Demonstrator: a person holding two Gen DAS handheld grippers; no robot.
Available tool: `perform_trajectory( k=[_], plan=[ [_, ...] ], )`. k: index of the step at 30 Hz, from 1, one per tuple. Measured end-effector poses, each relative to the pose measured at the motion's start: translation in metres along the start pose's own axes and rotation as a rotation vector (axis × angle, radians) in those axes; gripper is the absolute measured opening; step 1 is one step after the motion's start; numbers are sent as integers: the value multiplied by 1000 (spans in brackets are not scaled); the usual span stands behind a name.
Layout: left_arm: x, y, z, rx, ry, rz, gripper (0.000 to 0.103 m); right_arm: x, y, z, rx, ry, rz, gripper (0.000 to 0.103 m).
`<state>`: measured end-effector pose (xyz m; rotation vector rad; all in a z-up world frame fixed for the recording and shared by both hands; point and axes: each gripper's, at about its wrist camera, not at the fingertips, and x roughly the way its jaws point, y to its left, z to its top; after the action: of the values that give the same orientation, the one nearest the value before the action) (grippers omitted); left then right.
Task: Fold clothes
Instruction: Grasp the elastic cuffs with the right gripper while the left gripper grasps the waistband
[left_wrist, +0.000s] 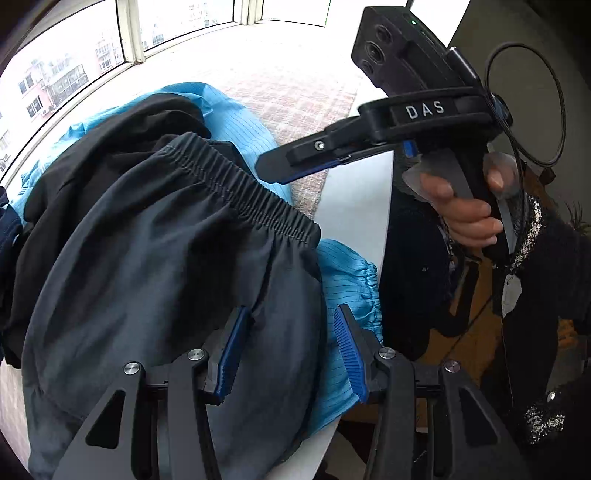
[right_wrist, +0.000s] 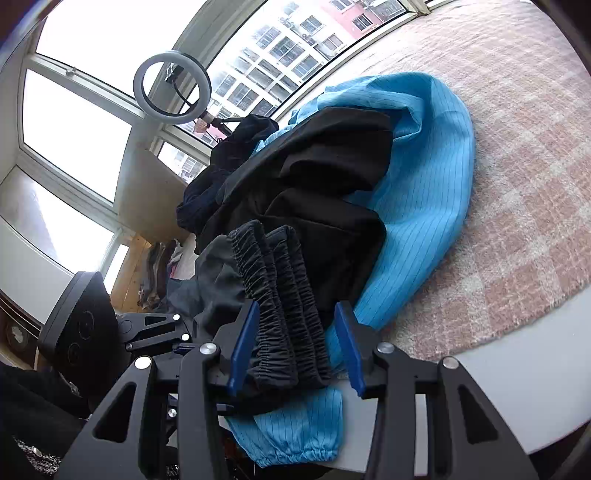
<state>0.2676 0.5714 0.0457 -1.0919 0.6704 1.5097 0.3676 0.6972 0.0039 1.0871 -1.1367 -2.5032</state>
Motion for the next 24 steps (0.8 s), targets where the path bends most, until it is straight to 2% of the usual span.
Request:
perform_trajectory(
  k=[5, 7, 9, 13, 19, 24],
  plan=[
    [16, -1, -2, -22, 23, -4, 46, 16, 1, 11, -70, 84, 47, 44],
    [20, 0, -3, -29, 31, -5, 46, 20, 3, 13, -85, 98, 51, 51],
    [20, 0, -3, -30, 34, -8, 46, 22, 3, 13, -102, 101, 55, 52],
    [20, -1, -1, -33, 39, -14, 46, 23, 4, 13, -113, 121, 158, 55],
    [25, 2, 0, -13, 54, -20, 46, 41, 8, 10, -155, 178, 101, 55],
    [28, 6, 0, -21, 60, -32, 46, 28, 31, -3, -222, 192, 122, 55]
  ],
)
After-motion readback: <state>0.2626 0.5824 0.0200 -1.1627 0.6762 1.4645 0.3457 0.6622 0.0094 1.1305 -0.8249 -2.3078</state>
